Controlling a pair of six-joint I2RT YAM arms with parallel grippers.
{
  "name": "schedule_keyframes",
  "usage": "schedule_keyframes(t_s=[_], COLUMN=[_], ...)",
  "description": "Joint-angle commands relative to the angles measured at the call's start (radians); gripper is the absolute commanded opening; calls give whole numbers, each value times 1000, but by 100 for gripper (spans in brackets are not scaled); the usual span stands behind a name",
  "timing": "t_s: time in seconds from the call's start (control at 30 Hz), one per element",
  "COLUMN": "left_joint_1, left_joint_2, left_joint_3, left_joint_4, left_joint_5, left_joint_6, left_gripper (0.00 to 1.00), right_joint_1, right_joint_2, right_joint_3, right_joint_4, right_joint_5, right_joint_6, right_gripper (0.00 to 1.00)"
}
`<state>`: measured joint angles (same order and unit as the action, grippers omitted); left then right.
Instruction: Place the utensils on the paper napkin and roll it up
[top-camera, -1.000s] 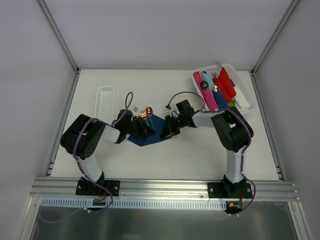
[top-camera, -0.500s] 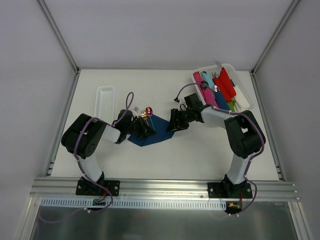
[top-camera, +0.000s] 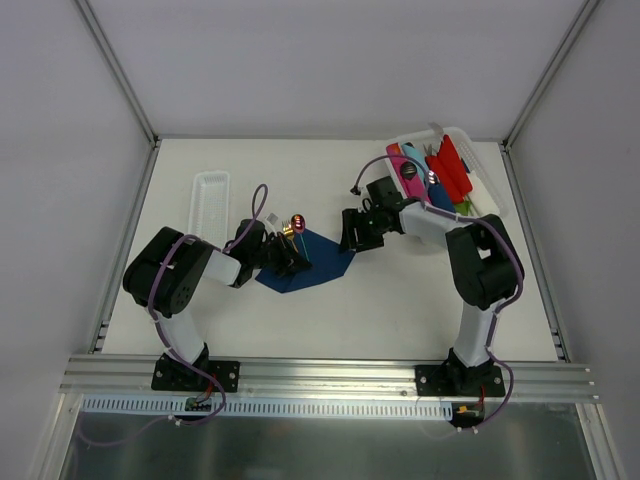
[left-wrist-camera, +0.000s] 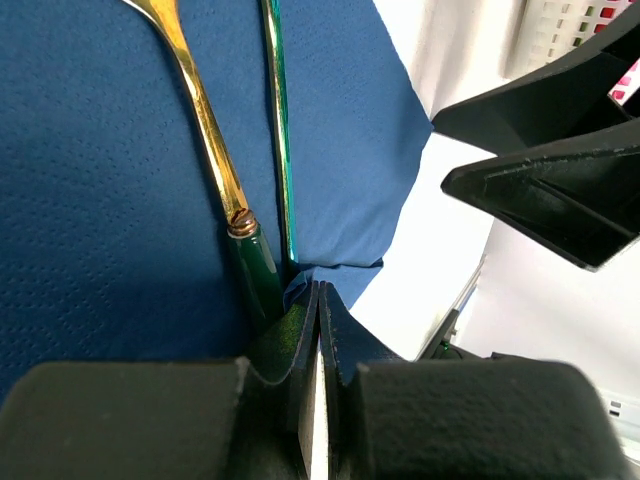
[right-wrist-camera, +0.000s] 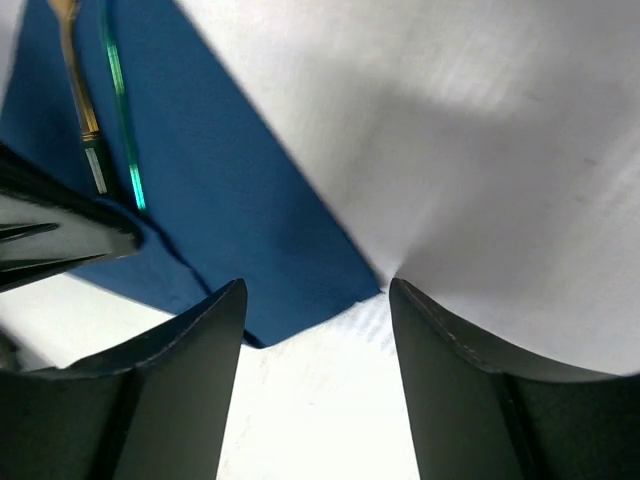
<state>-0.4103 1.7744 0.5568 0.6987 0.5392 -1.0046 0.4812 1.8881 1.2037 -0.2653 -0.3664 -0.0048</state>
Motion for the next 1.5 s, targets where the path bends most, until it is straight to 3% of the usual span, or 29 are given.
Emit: schedule_keyframes(t_s=[0.0,0.57,0.83,1.1,1.47], left_joint_1=[10,10,10,10,10], left_joint_2=[3,8,7,8,5], left_joint_3=[3,0,3,-1,-1], left_joint_4=[-2,2,1,7,4], left_joint_5=[1,-2,-4,-5,-7], left_joint_6=[27,24,29,24,26], left_gripper=[0,0,0,0,0], right_joint_1=[4,-24,-70,-73,-85], right_joint_2=[52,94,66,88,60], right_joint_3=[33,36,-29,-128,-150], right_joint_4=[-46,29,35,49,242], right_joint_5=[-61,-344,-367,-436,-382], right_joint_6=[-9,127,232,325,396], right_gripper=[63,52,59,60,58])
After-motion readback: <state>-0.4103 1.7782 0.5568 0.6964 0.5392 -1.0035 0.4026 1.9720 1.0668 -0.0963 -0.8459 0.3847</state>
